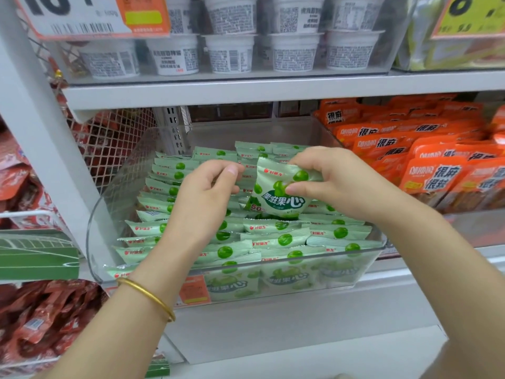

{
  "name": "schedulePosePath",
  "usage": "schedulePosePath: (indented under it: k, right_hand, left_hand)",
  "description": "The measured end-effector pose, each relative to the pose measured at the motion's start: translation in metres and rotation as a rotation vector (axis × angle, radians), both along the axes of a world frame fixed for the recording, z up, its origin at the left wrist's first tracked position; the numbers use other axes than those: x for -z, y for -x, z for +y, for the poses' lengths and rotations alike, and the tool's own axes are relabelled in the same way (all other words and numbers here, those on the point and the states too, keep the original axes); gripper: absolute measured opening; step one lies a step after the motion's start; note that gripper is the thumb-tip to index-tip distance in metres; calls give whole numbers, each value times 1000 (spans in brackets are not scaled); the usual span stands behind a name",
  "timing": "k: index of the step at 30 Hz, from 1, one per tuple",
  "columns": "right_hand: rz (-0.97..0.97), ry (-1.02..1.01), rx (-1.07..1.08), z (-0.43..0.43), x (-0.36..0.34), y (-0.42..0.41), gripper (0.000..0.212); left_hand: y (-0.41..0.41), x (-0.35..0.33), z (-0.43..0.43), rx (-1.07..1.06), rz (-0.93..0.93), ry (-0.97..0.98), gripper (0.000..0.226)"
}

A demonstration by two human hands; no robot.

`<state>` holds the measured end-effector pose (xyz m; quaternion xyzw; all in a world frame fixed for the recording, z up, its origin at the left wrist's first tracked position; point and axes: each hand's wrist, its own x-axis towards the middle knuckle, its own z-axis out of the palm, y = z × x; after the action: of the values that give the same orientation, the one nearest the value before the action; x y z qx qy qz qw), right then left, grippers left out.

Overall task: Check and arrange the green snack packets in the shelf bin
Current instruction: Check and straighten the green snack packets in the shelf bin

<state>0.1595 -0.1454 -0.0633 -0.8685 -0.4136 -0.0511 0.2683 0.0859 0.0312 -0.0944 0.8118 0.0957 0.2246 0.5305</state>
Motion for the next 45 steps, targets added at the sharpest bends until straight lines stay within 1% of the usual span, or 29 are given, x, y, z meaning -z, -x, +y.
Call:
schedulePosePath:
  k: [2,3,7,10,12,15,17,20,22,24,27,30,32,34,36,38,41,45]
  right_hand:
    - [-38,87,32,4,3,-3,25]
    - [-37,107,36,7,4,-3,27]
    - [-21,138,27,10,2,-3,28]
    - [-39,124,29,5,-6,-5,28]
    - [-47,155,13,7,-8,-4,28]
    - [-8,204,2,14,2,-5,25]
    - [6,189,3,15,7,-5,23]
    - [-9,140,47,8,6,-9,29]
    - [-43,130,50,5,5,-10,34]
    - [-49,146,29,5,6,-9,35]
    - [-40,182,29,8,7,-9,37]
    - [-98,293,19,18,21,-7,32]
    - [-92,329,36,22,27,-3,34]
    - [-97,291,78,19,19,0,41]
    - [-142,254,91,13,10,0,39]
    - [-167,248,94,12,10,0,33]
    - [-192,305,87,19,26,1,24]
    - [-229,380,41,18,30,-3,23]
  left_hand:
    - [0,0,-1,15,-6,5,23]
    - [1,0,-2,25,-9,1,23]
    - [2,1,-4,72,-19,-48,17]
    - [2,1,-5,113,-19,-82,14]
    - [3,1,-5,126,-6,-106,14]
    - [2,4,-3,100,36,-194,17]
    - [2,6,-3,93,55,-257,17]
    - [3,6,-4,119,75,-286,13]
    - [4,7,-3,140,98,-293,22]
    - [5,7,-2,157,107,-288,28]
    - [6,5,-2,122,25,-297,28]
    - [6,3,1,53,-71,-350,21]
    - [5,7,6,40,-45,-453,19]
    - [3,11,8,23,6,-527,17]
    - [3,11,8,-9,41,-529,11]
    - [1,11,9,-51,83,-542,14]
    - [-1,13,10,-75,167,-577,20]
    - [-1,12,8,-71,185,-568,20]
